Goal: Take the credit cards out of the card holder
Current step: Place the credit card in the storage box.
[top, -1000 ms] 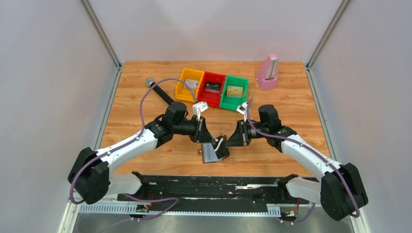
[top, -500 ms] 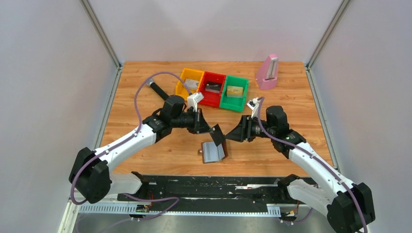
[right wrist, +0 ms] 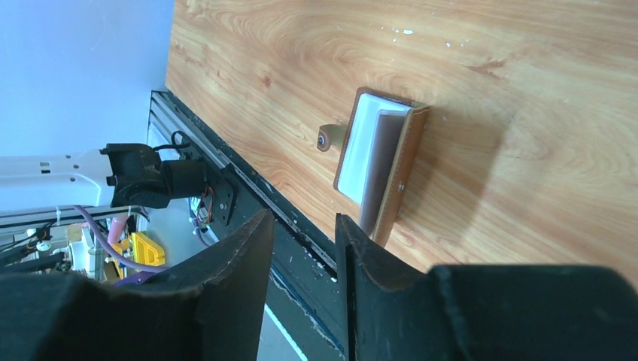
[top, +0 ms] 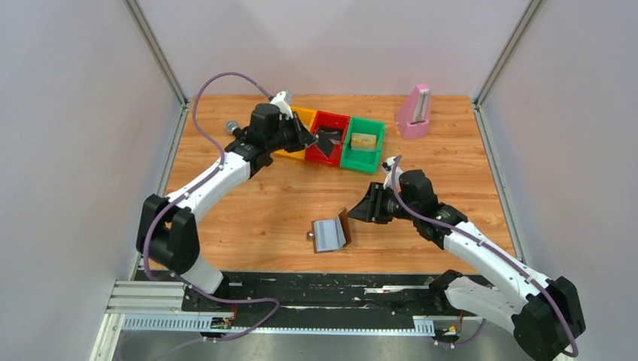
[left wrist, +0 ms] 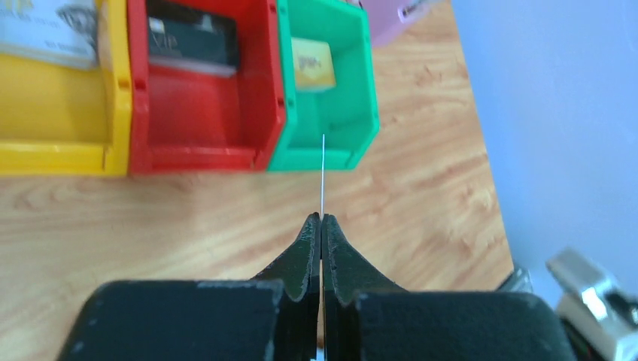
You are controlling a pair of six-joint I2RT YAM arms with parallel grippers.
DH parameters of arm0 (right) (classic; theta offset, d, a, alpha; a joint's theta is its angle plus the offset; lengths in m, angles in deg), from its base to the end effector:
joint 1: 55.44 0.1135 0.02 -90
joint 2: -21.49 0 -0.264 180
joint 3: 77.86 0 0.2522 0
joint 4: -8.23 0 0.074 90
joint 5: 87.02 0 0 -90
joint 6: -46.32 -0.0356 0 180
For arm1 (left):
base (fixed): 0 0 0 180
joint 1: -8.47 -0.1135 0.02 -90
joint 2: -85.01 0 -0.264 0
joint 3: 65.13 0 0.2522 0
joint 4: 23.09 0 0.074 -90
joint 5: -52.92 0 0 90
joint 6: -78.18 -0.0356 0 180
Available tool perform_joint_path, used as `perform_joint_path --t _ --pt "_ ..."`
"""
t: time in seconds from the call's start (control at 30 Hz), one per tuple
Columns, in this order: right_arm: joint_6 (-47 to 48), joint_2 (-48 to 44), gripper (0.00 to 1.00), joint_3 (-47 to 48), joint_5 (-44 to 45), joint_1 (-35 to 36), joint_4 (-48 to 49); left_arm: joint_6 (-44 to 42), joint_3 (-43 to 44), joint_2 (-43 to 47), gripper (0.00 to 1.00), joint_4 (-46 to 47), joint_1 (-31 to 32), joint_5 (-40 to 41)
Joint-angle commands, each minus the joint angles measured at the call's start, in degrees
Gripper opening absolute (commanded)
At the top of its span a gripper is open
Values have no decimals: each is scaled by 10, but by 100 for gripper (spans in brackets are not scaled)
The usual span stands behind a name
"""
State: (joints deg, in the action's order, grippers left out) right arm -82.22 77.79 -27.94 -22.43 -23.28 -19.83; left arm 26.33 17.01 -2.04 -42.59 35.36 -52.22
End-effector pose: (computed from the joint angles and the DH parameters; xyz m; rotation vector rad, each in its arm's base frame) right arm 0.1711 0.1256 0.2451 -0.1473 2.3518 1.1435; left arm 0.3136 -0.1695 0.3108 -0.0273 2.1223 -0.9695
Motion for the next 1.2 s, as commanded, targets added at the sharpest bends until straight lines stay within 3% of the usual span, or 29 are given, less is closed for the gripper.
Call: perform_joint_path --t 0.0,0.3,0.53,0.7,1.17 --pt "-27 0 37 19 31 29 15 17 62 -58 0 48 -2 73" --pt "-29 -58 40 26 72 31 -25 81 116 -171 0 180 -4 174" --pt "-25 -74 43 40 81 31 -37 91 172 -284 0 247 -8 169" --pt "-18 -74 45 46 93 31 -45 72 232 -339 0 232 -9 157" --pt "-11 -78 47 63 119 30 -47 63 243 -376 0 225 -9 161"
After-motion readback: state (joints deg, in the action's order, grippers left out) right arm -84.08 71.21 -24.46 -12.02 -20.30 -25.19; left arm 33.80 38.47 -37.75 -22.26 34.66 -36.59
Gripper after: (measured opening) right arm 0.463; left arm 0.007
